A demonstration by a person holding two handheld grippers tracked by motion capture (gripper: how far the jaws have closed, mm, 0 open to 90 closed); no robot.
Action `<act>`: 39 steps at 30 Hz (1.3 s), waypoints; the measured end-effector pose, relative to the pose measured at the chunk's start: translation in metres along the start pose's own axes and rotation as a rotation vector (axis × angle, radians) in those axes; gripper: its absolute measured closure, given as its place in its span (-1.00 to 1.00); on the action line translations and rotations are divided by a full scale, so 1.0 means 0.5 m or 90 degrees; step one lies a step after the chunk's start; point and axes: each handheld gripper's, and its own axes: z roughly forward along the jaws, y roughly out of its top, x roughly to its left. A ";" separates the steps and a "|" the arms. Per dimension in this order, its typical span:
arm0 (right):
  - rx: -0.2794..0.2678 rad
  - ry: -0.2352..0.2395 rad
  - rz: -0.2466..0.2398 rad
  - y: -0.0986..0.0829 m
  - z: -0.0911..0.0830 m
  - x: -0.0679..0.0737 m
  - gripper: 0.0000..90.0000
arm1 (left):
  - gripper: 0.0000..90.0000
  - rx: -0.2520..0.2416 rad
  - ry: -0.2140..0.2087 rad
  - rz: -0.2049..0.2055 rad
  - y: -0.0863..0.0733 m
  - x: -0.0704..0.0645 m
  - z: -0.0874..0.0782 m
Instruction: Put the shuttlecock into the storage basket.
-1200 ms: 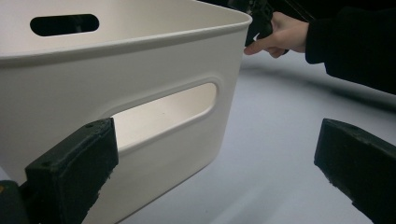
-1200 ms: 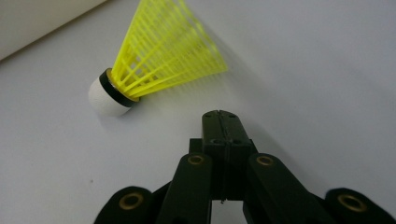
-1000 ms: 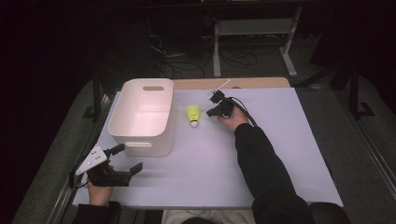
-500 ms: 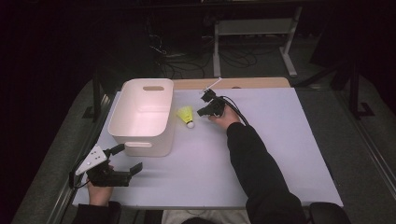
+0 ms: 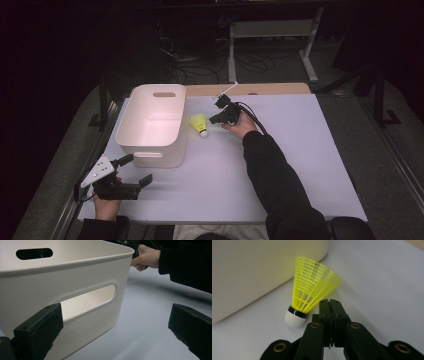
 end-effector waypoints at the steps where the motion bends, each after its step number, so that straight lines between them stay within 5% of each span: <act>1: -0.001 0.000 0.001 0.001 -0.002 0.002 0.85 | -1.00 0.001 0.000 0.001 0.000 0.000 0.000; 14: -0.013 -0.009 0.007 0.011 -0.027 0.018 0.37 | -1.00 0.000 0.000 0.000 0.000 0.000 0.000; 26: -0.018 -0.023 0.010 0.018 -0.035 0.035 -0.73 | -1.00 -0.001 0.000 -0.001 0.000 0.000 -0.001; 32: -0.021 -0.013 0.009 0.021 -0.034 0.045 -0.97 | -1.00 0.000 -0.001 -0.001 0.000 0.000 -0.001; 39: -0.009 -0.010 0.015 0.019 -0.019 0.053 -1.00 | -1.00 -0.001 -0.001 -0.001 0.000 0.000 -0.001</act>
